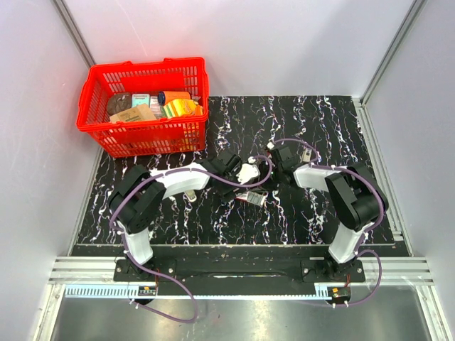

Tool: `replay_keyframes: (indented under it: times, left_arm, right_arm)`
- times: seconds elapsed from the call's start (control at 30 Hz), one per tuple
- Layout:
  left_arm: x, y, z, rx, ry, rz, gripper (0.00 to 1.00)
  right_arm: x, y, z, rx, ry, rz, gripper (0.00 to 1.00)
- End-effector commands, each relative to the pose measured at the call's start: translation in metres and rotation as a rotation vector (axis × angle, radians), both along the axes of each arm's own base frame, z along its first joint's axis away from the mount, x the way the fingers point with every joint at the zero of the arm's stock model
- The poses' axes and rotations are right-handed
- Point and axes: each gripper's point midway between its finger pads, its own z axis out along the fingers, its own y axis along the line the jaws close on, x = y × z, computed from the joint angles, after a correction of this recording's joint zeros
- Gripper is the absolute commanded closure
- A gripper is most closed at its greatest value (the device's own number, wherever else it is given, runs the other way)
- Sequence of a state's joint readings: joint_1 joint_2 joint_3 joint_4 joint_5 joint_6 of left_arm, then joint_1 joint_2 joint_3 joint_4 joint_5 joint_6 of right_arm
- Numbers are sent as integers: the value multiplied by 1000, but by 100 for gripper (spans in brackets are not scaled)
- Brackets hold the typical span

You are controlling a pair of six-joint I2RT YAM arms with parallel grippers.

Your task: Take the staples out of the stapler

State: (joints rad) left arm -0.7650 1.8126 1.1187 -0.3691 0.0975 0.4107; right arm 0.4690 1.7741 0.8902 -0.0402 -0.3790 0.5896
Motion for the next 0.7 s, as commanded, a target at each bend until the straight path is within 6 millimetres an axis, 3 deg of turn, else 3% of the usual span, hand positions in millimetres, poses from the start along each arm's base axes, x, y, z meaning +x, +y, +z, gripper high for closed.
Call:
replay_keyframes:
  times: [0.0,0.37,0.5,0.67]
  left_arm:
    - [8,-4,4,5,-16,18,31]
    - [12,-6,2,31,-33,-36,36]
    - [14,-6,3,46,-42,-55,36]
    - [10,-6,2,48,-24,-66,34]
  right_arm:
    - [-16,4,-6,12,29,5,74]
    - [-32,21,2,77,28,54,75]
    - [-32,12,11,44,-12,44,75]
    - [-35,-11,16,-58,-42,-4,62]
